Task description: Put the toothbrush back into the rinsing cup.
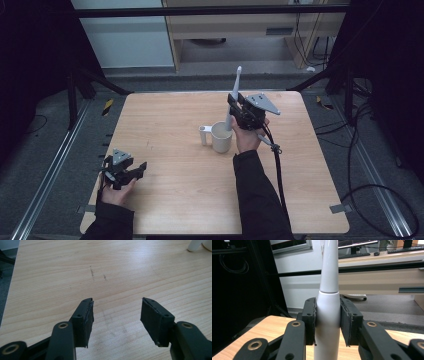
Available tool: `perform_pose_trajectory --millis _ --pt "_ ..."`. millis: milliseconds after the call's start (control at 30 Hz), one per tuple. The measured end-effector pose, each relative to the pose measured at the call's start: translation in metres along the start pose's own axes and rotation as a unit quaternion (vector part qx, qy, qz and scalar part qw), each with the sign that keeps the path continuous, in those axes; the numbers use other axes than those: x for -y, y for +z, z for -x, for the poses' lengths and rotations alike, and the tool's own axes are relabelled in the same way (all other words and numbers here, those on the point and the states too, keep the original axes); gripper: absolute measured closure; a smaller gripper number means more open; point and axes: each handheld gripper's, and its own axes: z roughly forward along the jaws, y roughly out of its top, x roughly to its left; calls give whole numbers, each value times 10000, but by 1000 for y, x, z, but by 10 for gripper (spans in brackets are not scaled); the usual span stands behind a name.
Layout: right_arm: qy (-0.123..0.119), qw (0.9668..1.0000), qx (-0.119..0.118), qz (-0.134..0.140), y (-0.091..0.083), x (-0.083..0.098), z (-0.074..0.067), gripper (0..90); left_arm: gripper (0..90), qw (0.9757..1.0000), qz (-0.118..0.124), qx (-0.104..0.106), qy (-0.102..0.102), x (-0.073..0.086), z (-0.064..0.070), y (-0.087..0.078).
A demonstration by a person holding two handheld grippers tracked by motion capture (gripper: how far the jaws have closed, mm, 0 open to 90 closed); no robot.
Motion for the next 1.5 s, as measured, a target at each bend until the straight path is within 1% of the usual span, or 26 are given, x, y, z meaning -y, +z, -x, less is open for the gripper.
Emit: perform_pose_trajectory --millis 333,733,800,1033,1200,1333,1433,1500 --pt "-11 10000 4 -85 10 14 -2 678 427 10000 5 0 -11 0 0 0" --pt "6 9995 57 -317 17 32 2 678 427 10000 4 -2 -15 0 0 0" --pt "-55 9993 61 -358 19 34 2 678 427 10000 4 -3 -13 0 0 0" --pt "-150 9988 76 -454 23 39 -2 678 427 10000 5 -3 -10 0 -1 0" --pt "-245 9980 109 -581 24 43 -3 678 427 10000 7 -7 -6 0 0 0" --pt "-166 9977 126 -646 24 48 -1 677 427 10000 5 -5 -4 0 0 0" --pt "-152 9971 116 -737 23 53 1 677 427 10000 -2 -5 -1 0 0 0" --pt "-183 9967 101 -784 23 55 2 677 427 10000 0 -9 -5 0 0 0"
